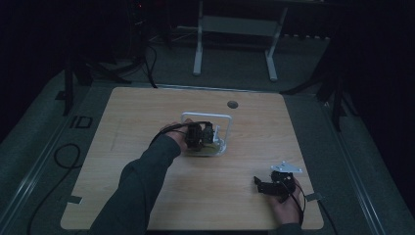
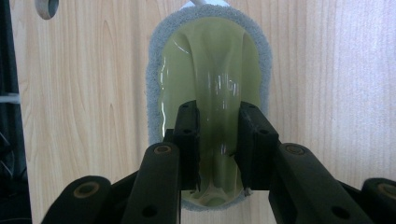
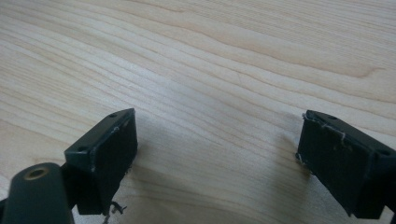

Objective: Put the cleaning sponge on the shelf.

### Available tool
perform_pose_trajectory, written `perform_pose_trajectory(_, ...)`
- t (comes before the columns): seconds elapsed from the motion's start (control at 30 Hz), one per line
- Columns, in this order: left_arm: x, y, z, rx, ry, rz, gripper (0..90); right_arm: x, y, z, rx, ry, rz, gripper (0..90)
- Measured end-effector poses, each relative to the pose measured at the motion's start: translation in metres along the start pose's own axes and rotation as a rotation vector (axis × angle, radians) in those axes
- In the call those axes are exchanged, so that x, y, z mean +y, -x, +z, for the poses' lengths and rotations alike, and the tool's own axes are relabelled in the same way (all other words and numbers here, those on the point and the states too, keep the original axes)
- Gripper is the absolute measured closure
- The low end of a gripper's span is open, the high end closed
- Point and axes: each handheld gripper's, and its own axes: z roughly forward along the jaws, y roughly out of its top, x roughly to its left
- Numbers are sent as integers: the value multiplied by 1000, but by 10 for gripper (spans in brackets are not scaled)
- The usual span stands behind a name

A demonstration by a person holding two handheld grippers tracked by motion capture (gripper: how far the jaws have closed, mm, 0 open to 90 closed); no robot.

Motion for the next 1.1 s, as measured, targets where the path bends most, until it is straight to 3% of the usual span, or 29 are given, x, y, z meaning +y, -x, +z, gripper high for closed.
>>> perform_pose_trajectory(0.3, 3, 0, 6, 20, -13, 19, 717, 0, 0, 0, 0, 0, 0, 116)
perform_pose_trajectory(1.1, 8, -6, 20, 39, -12, 21, 713, 0, 0, 0, 0, -1, -2, 116)
